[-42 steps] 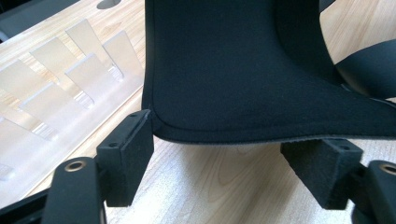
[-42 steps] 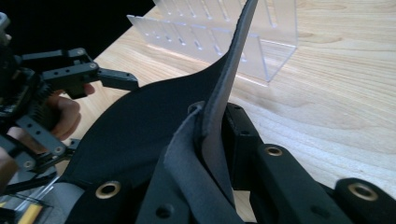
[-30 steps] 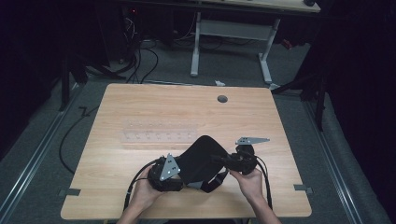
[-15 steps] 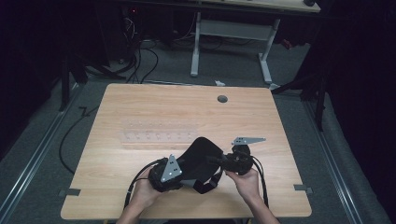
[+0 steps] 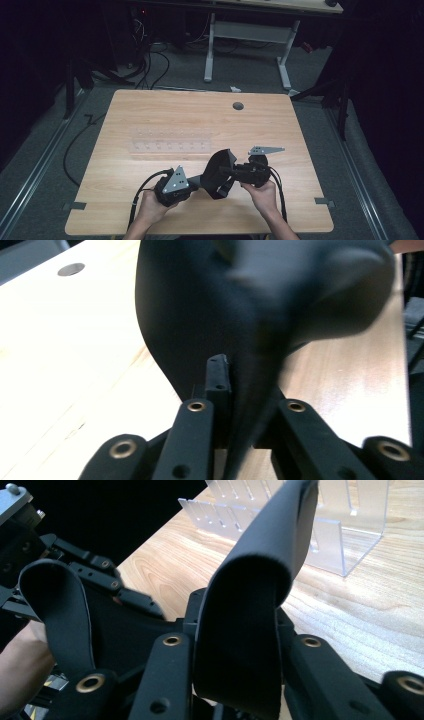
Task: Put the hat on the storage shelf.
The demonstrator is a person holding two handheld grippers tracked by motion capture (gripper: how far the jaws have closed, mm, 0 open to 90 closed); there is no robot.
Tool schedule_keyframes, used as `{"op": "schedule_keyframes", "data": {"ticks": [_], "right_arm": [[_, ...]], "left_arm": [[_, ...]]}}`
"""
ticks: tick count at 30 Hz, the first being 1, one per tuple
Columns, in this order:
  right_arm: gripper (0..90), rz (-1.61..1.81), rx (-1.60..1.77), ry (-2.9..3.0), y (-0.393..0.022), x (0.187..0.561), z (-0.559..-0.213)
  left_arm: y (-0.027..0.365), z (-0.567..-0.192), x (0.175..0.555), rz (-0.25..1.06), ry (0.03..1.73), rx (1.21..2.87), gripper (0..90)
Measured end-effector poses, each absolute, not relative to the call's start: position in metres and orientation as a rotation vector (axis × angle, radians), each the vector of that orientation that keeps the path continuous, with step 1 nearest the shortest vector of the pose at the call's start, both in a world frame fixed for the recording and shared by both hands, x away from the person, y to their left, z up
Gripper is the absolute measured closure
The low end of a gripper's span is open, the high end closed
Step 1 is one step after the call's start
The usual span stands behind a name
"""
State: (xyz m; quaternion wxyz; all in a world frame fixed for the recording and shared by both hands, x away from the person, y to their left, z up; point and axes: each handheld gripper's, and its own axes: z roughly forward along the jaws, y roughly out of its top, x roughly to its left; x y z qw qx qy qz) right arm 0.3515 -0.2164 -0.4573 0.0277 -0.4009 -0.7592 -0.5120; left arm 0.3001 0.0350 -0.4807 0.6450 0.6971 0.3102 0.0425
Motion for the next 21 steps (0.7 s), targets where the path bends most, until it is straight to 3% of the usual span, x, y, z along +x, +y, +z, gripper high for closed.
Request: {"op": "schedule_keyframes", "data": {"ticks": [9,21], "right_arm": [[53.3,-1.647,-1.279,-2.38,-0.223,0.351,-0.456],[49.6,-1.546,-1.392,-2.622,-0.235,0.341,-0.474]], "left_arm": [[0.042,-0.48,0.303,0.069,0.739,1.591,86.2],[0.065,-0.471,0.309,0.019,0.814,1.491,86.2]]}}
